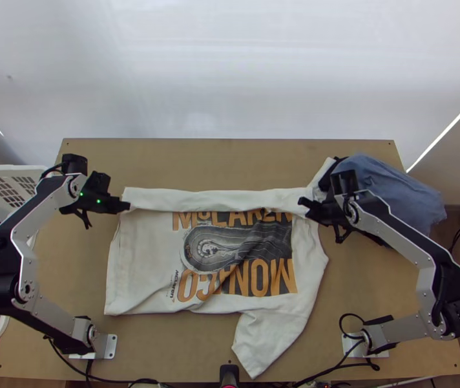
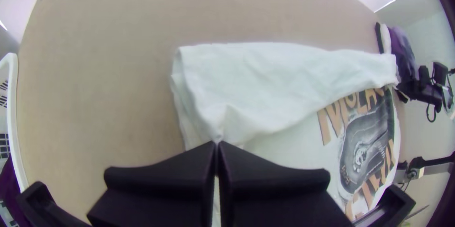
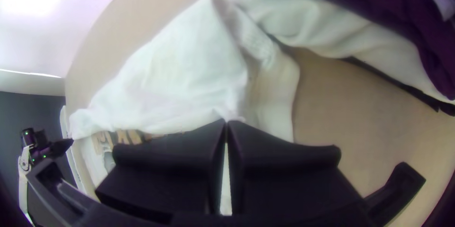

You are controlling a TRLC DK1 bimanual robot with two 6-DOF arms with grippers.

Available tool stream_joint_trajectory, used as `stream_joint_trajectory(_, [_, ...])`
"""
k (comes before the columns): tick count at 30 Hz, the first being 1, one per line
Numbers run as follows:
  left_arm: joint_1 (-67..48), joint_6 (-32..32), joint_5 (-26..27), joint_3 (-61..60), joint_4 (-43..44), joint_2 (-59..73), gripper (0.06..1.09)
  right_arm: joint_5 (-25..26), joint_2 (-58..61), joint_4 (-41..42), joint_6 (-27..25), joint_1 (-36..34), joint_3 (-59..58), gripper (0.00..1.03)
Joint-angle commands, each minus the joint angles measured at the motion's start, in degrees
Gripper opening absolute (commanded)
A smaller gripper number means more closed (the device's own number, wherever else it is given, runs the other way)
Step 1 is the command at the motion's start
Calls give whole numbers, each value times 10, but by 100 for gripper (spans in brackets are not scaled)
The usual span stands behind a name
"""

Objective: Fold the t-shirt

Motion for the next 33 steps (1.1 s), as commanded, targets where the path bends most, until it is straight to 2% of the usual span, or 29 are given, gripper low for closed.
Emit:
stream_joint_trajectory(1, [-9, 27, -13, -29, -34, -28, 9, 10, 0, 12, -2, -1, -42, 3])
stream_joint_trajectory(13, [7, 46, -14, -61, -50, -58, 9, 23, -20, 11, -4, 1, -77, 3])
stream_joint_trajectory(19, [-7, 38, -12, -69, -25, -71, 9, 27, -29, 13, -1, 7, -66, 5])
stream_joint_trajectory(20, [-11, 35, -8, -70, -17, -79, 17, 27, -32, 13, -1, 9, -64, 12])
stream_joint_trajectory(23, [-23, 58, 23, -75, -45, -104, 72, 27, -40, 15, -8, 15, -61, 38])
stream_joint_trajectory(24, [-28, 61, 32, -78, -43, -110, 96, 27, -43, 14, -8, 16, -60, 50])
stream_joint_trajectory(25, [-32, 59, 35, -79, -49, -112, 105, 27, -47, 14, -8, 17, -62, 58])
stream_joint_trajectory(29, [-34, 62, 43, -81, -55, -136, 104, 26, -83, -17, 5, 17, -64, 69])
stream_joint_trajectory(33, [-29, 65, 46, -38, -132, -153, 104, 21, -147, -163, 47, 45, -20, 84])
